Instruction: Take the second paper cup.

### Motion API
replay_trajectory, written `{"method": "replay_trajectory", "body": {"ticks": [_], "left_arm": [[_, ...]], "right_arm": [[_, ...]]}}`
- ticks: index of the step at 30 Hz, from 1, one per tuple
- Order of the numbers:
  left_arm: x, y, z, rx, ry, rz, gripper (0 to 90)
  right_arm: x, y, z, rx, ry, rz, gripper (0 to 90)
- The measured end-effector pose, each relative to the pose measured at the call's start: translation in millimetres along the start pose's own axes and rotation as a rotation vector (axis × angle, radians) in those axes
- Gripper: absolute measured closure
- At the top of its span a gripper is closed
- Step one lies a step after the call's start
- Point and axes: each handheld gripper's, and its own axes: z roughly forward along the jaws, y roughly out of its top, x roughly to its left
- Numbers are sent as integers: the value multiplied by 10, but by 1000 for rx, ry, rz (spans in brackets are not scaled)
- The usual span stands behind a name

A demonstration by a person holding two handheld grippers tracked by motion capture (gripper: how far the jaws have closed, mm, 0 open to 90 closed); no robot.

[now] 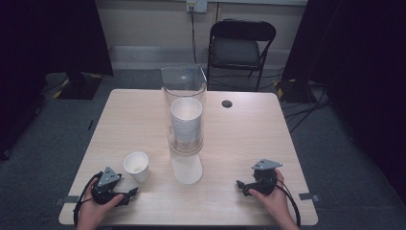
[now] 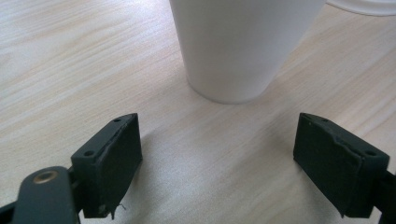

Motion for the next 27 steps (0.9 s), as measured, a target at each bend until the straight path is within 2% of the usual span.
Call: {"method": "replay_trajectory", "body": {"ticks": [1,3,4,5,6,7,8,9,11,12,13,15,16,19,27], "left_arm": [[0,0,0,0,0,0,149],[0,0,0,0,0,0,149],[1,0,0,0,0,0,149],[1,0,0,0,0,0,149],[0,0,0,0,0,0,149],[0,0,0,0,0,0,149],[0,0,0,0,0,0,149],[0,0,0,0,0,0,149],[0,-1,1,-1,0,0,149],[0,-1,1,-1,0,-1,149],[0,-1,1,-1,0,-1,149],[0,-1,0,-1,0,-1,149],[1,-1,0,0,0,-1,149],[1,0,0,0,0,-1,149],[1,0,1,0,0,-1,148]], "right_arm": [[5,1,-6,-7,2,0,18],[22,13,-21,-22,12,-10,146],[22,13,-21,-22,12,-10,146],[39,34,-30,-27,18,-14,198],[63,61,-41,-22,24,-16,164],[117,117,-62,-28,61,-46,167],[117,117,-62,-28,61,-46,167],[186,183,-77,-38,86,-67,161],[223,220,-79,-43,100,-64,158],[304,297,-84,-62,134,-67,174],[351,337,-81,-67,146,-80,173],[447,415,-72,-66,161,-115,175],[447,415,-72,-66,161,-115,175],[614,533,-52,-67,197,-143,174],[782,664,-8,-88,244,-155,173]]}}
